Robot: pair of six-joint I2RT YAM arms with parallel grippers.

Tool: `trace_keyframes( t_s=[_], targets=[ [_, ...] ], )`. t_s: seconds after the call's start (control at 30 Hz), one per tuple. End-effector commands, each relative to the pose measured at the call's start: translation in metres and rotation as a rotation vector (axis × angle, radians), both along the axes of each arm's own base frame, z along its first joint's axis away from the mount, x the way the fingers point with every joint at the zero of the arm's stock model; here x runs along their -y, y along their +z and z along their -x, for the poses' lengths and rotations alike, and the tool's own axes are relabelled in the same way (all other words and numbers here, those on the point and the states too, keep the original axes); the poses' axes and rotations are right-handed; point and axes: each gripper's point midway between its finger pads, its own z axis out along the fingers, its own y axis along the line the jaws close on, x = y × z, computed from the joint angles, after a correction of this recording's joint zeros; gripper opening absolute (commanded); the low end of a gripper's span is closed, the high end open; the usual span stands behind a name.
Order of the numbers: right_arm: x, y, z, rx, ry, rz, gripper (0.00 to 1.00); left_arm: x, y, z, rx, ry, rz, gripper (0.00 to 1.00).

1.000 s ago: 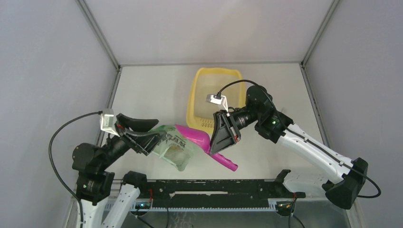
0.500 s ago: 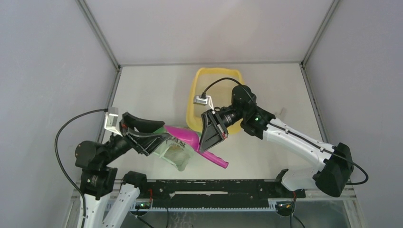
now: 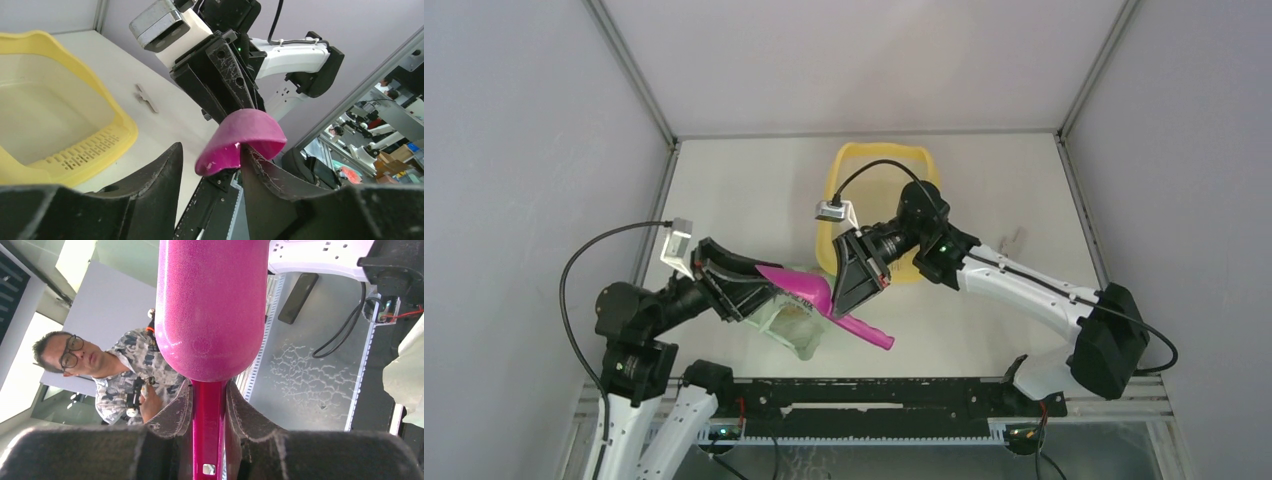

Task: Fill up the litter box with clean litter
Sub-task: Pick up the spatula from the center of the board.

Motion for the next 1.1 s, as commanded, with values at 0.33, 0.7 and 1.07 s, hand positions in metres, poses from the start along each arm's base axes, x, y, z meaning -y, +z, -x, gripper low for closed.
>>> trace_keyframes(
  t_s=[0.33,0.7,1.07],
  targets=[
    [-0.008,0.005,0.001,0.027,0.054,-0.038,0.14,0.011,-0.007,-0.009,-0.058,-0.056,0.000,0.01],
    [0.038,0.009,-0.088,0.117,-0.334,-0.026,0.69,0.002,-0.014,-0.026,-0.273,0.076,-0.055,0.00],
    [0.096,-0.028,-0.140,1.114,-1.131,0.235,0.95,-0.016,0.008,-0.079,-0.633,0.285,-0.146,0.00]
  ],
)
